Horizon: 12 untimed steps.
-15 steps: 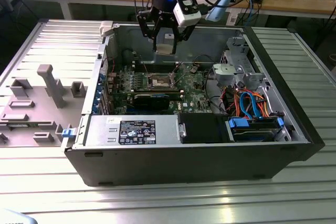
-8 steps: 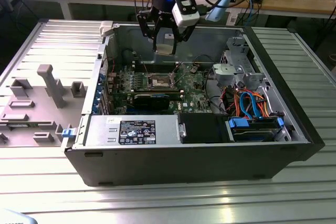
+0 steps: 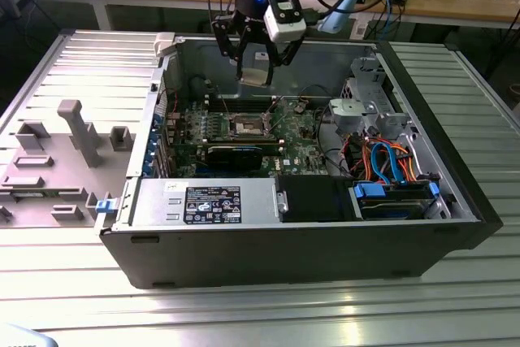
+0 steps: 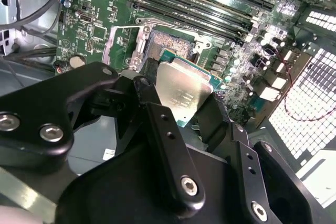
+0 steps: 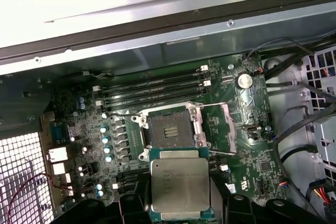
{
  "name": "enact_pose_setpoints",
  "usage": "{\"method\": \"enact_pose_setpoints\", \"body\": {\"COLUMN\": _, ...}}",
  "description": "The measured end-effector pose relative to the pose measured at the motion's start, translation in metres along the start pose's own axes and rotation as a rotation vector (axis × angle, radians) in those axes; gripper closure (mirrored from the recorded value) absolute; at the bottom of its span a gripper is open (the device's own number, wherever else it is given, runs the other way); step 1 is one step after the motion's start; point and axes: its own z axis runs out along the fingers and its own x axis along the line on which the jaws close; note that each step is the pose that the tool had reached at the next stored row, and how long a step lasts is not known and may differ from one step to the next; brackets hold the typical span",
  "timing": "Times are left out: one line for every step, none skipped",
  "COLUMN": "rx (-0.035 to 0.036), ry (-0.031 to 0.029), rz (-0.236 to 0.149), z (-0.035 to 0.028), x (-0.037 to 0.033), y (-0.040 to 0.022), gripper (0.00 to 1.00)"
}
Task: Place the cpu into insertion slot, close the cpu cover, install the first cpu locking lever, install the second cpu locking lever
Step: 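Place the cpu into insertion slot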
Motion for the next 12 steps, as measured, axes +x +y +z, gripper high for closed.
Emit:
{"method": "enact_pose_setpoints", "body": {"rx": -0.0001, "ry": 0.0, "rz": 0.008, "z": 0.0001, "x": 0.0, "y": 0.0, "gripper": 0.45}}
{"method": "enact_pose_setpoints", "body": {"rx": -0.0002, "ry": 0.0, "rz": 0.012, "z": 0.0002, "x": 0.0, "y": 0.0, "gripper": 0.45}}
{"method": "enact_pose_setpoints", "body": {"rx": -0.0002, "ry": 0.0, "rz": 0.018, "z": 0.0003, "x": 0.0, "y": 0.0, "gripper": 0.45}}
{"method": "enact_pose_setpoints", "body": {"rx": -0.0002, "ry": 0.0, "rz": 0.023, "z": 0.0004, "x": 0.0, "y": 0.0, "gripper": 0.45}}
{"method": "enact_pose_setpoints", "body": {"rx": -0.0002, "ry": 0.0, "rz": 0.027, "z": 0.0004, "x": 0.0, "y": 0.0, "gripper": 0.45}}
{"method": "enact_pose_setpoints", "body": {"rx": -0.0002, "ry": 0.0, "rz": 0.032, "z": 0.0005, "x": 0.0, "y": 0.0, "gripper": 0.45}}
{"method": "enact_pose_setpoints", "body": {"rx": -0.0002, "ry": -0.0001, "rz": 0.035, "z": 0.0005, "x": 0.0, "y": 0.0, "gripper": 0.45}}
{"method": "enact_pose_setpoints", "body": {"rx": -0.0001, "ry": -0.0001, "rz": 0.04, "z": 0.0006, "x": 0.0, "y": 0.0, "gripper": 0.45}}
{"method": "enact_pose_setpoints", "body": {"rx": -0.0001, "ry": -0.0001, "rz": 0.044, "z": 0.0007, "x": 0.0, "y": 0.0, "gripper": 0.45}}
{"method": "enact_pose_setpoints", "body": {"rx": 0.0, "ry": -0.0001, "rz": 0.048, "z": 0.0007, "x": 0.0, "y": 0.0, "gripper": 0.45}}
{"method": "enact_pose_setpoints", "body": {"rx": 0.0001, "ry": -0.0002, "rz": 0.052, "z": 0.0008, "x": -0.0001, "y": 0.0, "gripper": 0.45}}
{"method": "enact_pose_setpoints", "body": {"rx": 0.0004, "ry": -0.0003, "rz": 0.058, "z": 0.0009, "x": 0.0, "y": 0.0, "gripper": 0.45}}
